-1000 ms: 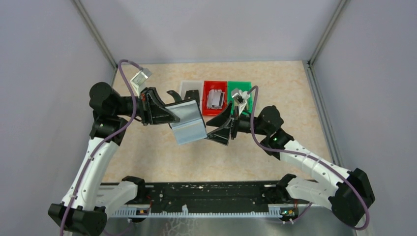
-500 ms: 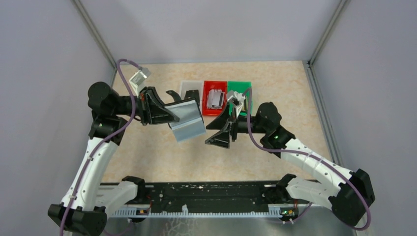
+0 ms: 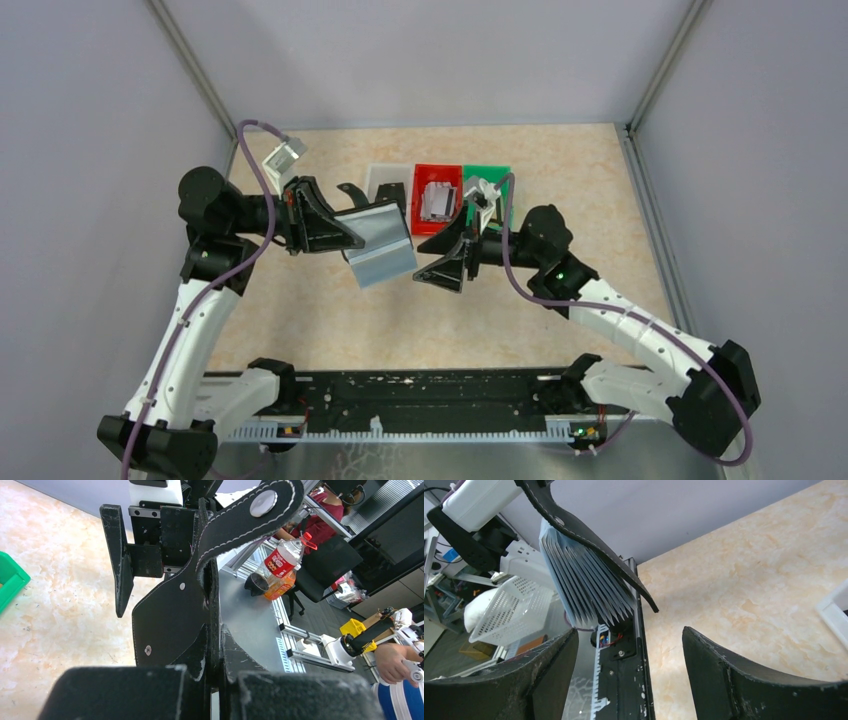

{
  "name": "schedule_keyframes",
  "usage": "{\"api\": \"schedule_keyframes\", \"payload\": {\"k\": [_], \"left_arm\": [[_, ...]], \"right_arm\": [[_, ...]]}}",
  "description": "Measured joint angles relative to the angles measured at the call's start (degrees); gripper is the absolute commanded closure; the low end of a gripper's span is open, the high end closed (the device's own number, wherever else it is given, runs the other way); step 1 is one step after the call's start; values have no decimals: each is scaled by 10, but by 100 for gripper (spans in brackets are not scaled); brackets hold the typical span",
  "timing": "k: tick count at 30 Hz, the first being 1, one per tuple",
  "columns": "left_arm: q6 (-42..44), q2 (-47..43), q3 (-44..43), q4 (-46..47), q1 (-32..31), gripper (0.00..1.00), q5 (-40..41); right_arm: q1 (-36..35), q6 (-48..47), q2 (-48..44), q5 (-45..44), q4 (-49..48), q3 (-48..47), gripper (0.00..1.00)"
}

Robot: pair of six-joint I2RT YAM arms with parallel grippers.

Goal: Take the credit cards out of the card holder
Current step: Remove the credit card from the card holder.

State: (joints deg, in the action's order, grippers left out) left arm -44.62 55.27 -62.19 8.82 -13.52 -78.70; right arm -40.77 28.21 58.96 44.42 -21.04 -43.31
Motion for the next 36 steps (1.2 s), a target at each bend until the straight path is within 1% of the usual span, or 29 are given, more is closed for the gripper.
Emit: {"api": "schedule_keyframes", "payload": {"k": [5,11,17,21,28,36], "left_arm": [[-3,0,0,2,0,100,0],[-4,0,0,2,0,100,-1],[-9,-1,0,3,0,100,-2],[-15,-1,0,9,0,100,-2],[-35,-3,0,30,0,100,-2],[-41,-3,-1,35,0,100,-3]], "right_arm": [[0,15,16,3,-33,0,26],[0,25,26,1,-45,0,28],[0,29,26,-31,-59,0,32],[-1,29,32,-59,-66,-6,32],[-21,28,48,-97,-84,-20,32],[-66,16,87,-103,-108,-72,31]]}}
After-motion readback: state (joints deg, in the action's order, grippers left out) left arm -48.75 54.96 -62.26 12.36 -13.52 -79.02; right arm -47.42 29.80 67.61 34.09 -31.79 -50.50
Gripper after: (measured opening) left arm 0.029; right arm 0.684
